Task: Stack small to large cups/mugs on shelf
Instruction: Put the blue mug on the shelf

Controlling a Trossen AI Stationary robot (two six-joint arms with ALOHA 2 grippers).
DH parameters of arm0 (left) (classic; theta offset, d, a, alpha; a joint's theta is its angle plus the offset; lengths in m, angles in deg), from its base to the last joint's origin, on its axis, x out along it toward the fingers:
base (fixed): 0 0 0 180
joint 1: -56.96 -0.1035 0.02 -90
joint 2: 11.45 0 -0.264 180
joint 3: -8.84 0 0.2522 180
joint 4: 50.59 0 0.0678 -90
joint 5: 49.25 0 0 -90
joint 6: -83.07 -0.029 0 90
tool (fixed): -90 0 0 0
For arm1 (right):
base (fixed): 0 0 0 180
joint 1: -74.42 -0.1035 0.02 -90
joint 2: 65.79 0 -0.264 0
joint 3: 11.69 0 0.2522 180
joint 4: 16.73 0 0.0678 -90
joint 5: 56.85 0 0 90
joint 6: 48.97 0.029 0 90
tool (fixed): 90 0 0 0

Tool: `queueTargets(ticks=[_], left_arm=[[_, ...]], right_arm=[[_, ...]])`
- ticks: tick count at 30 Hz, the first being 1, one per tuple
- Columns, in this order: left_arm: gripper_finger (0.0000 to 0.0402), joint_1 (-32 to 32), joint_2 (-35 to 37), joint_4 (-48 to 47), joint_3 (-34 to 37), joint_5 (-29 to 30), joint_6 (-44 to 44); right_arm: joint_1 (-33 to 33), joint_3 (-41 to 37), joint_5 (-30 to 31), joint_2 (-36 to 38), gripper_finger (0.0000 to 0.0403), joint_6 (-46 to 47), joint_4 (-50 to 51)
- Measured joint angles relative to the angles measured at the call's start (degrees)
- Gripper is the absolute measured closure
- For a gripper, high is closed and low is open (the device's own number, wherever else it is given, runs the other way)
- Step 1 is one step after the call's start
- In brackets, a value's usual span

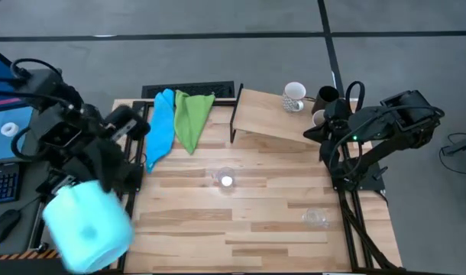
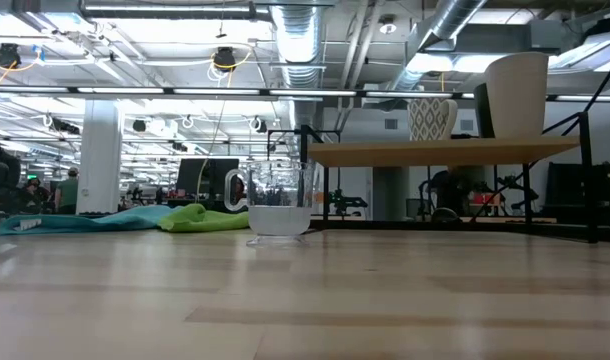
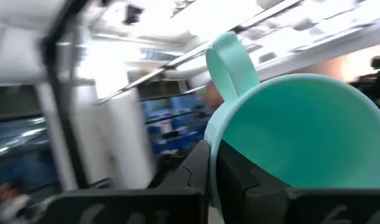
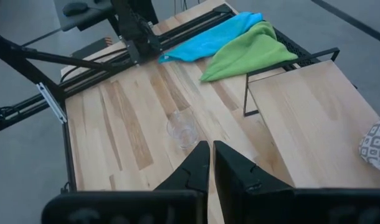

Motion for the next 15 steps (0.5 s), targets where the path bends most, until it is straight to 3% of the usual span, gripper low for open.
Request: queueTargets(ticks=[2,9,15], left_arm=[[0.0401,0.1,-0.4,0.0,0.0,-4.4,0.6],[0.0401,0.9,-2.6,-2.9,0.0,-10.0,4.0],[0.0401,1.3,-3.7,-4.6,0.1,-10.7,2.3]], right_arm=[[0.0,0.0,0.0,0.0,0.0360,0.0,0.0],[0.0,0.0,0.0,0.0,0.0360,0.7,0.0],[0.0,0.0,0.0,0.0,0.0360,1.0,0.0]])
